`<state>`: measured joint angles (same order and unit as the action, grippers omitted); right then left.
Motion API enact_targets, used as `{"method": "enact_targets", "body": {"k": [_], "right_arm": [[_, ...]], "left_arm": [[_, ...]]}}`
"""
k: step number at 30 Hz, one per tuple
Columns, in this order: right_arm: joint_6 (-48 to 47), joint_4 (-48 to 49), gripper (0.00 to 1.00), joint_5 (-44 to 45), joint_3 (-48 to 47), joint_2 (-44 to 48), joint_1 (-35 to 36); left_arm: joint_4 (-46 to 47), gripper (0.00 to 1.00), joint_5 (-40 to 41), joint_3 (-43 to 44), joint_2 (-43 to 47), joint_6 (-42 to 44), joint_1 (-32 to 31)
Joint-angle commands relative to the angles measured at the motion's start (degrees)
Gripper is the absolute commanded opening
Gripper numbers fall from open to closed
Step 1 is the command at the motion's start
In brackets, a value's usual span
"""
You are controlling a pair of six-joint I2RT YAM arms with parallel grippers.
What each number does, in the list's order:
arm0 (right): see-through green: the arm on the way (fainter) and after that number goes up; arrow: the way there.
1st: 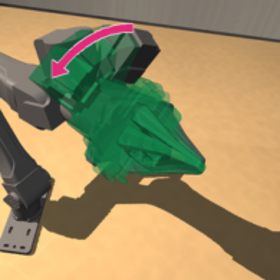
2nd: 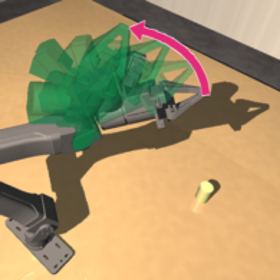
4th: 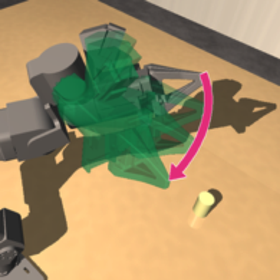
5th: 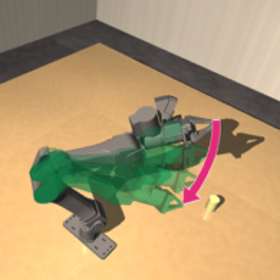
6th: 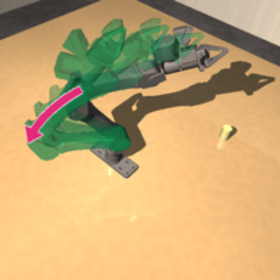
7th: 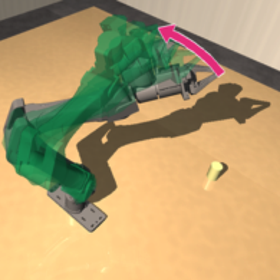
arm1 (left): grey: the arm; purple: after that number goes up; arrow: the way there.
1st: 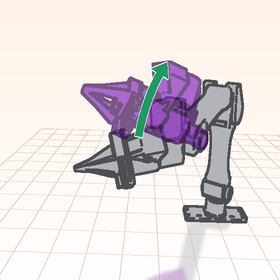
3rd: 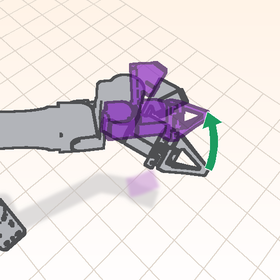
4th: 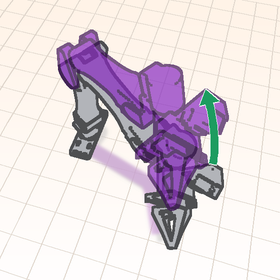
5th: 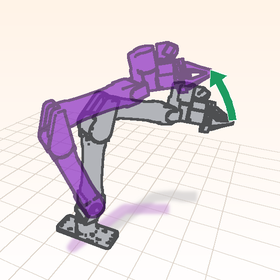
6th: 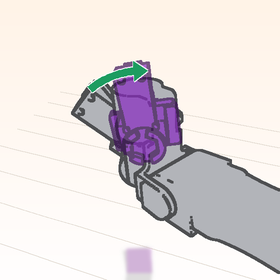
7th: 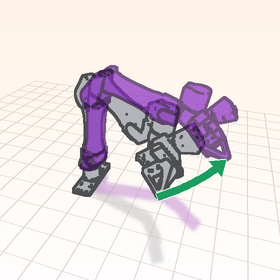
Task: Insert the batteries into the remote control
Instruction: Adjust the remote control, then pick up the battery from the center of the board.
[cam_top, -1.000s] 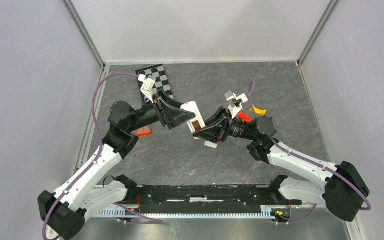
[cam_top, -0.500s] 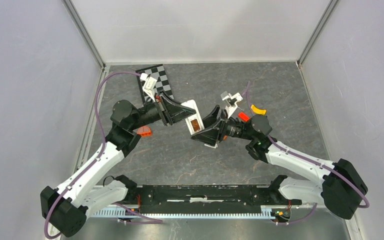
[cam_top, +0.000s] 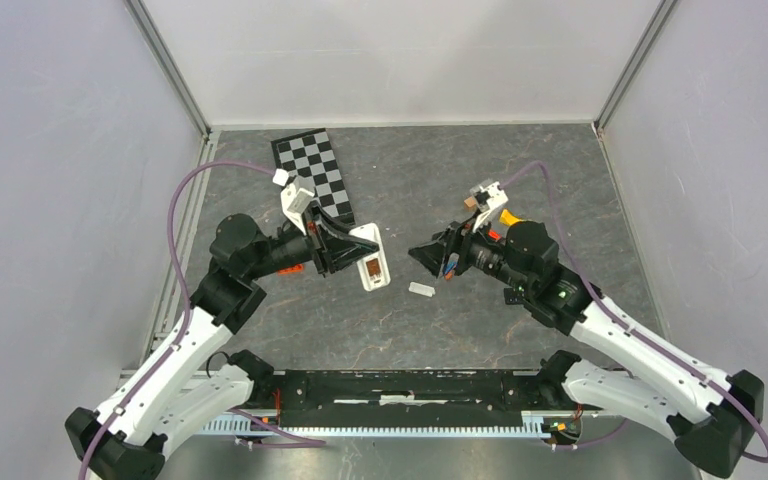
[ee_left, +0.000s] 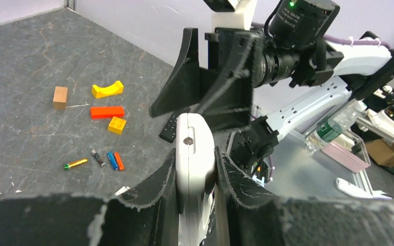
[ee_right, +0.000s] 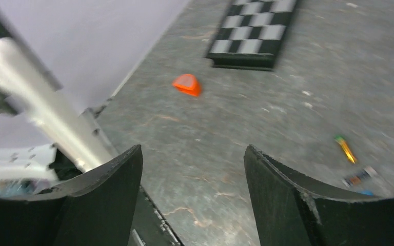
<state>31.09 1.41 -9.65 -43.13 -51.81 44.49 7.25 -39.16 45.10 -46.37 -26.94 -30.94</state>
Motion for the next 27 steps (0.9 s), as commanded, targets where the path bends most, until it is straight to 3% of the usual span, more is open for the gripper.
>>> {"method": "enact_targets", "body": {"k": [1, 6, 12, 16, 21, 27], "right_arm": [[3.31, -14.16, 0.74, 20.26, -1.60, 2.62, -0.28], [7.05, -22.75, 0.64, 32.10, -3.33, -2.21, -0.28], [9.88, -23.48, 0.51, 40.14, -3.38, -11.00, -1.07], [6.99, -16.77, 0.44, 38.56, -3.35, -17.35, -2.36], [0.17, -13.01, 0.47, 32.42, -8.60, -27.77, -4.15], [-1.64, -8.73, 0.48, 24.74, -9.56, -35.10, -6.90]], "left_arm": [[-1.66, 0.02, -0.26, -1.86, 2.95, 4.53, 0.09], [-2.39, 0.02, 4.13, -3.17, 4.53, 3.25, 0.07], [-3.19, 0.02, 8.54, -3.64, 4.35, 0.64, 0.08], [-3.81, 0.02, 10.00, -4.33, 5.03, 0.11, 0.08], [-4.99, 0.02, 12.59, -5.36, 6.03, 0.90, 0.09], [-4.99, 0.02, 17.09, -6.42, 5.76, 0.24, 0.04]]}}
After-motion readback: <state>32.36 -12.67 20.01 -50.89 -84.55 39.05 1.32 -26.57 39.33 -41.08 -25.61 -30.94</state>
